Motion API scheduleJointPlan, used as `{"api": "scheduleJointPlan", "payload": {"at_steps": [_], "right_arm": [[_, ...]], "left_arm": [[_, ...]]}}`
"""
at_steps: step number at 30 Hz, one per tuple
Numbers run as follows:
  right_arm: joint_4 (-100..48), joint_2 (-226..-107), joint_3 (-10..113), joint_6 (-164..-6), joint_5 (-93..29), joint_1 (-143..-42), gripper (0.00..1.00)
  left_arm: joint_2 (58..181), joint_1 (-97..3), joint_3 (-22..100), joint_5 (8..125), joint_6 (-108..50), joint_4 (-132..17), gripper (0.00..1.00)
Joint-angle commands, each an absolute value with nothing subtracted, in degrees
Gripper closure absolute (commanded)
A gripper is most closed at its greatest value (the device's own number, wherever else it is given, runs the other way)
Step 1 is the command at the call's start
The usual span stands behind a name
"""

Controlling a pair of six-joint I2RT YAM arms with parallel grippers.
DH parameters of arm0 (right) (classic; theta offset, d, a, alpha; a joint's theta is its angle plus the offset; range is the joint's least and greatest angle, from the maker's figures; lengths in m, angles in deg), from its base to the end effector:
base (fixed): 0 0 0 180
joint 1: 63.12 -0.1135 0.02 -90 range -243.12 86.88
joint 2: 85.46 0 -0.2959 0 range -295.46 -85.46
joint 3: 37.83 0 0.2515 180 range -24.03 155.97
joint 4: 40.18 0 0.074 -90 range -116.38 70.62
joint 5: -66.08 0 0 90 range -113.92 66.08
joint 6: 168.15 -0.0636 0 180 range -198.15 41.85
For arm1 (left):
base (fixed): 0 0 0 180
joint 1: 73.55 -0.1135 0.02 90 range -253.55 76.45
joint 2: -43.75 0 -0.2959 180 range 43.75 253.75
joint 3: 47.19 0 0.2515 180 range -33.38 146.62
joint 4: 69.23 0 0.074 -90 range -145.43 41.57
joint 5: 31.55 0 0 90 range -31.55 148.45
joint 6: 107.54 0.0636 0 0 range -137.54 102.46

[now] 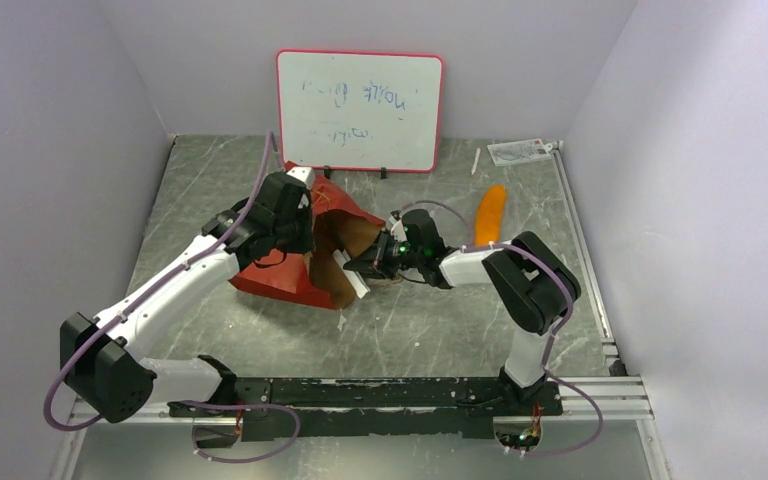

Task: Take the fake bread out of the paper bag
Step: Take out the fake bread from the paper bag.

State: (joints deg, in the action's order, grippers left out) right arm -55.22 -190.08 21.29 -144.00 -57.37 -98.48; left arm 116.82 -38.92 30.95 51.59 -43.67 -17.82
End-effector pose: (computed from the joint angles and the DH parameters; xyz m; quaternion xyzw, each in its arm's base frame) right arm 0.2900 0.2488 0.1560 0.0807 0.8396 0.5260 0.1088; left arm 0.2339 -0.1523 0.3196 0.0465 0.9257 -0.1398 0.3483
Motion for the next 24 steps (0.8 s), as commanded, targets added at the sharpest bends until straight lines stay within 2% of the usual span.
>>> {"api": "scheduleJointPlan", "payload": {"at_steps": [1, 10, 24], "right_arm": [[-53.2, -187.6, 21.3, -143.8, -54.0, -98.4, 1.00], [-46.3, -174.8, 14.9, -142.4, -53.1, -98.3, 1.00], [-30.4, -150.5, 8.1, -139.9, -52.9, -98.1, 1.00]], "left_arm": [[114.3, -37.9, 31.7, 52.5, -45.0, -17.5, 0.93], [115.5, -37.9, 33.1, 41.7, -52.7, -14.5, 0.92], [127.3, -34.8, 43.5, 29.4, -63.5, -6.8, 0.93]]}}
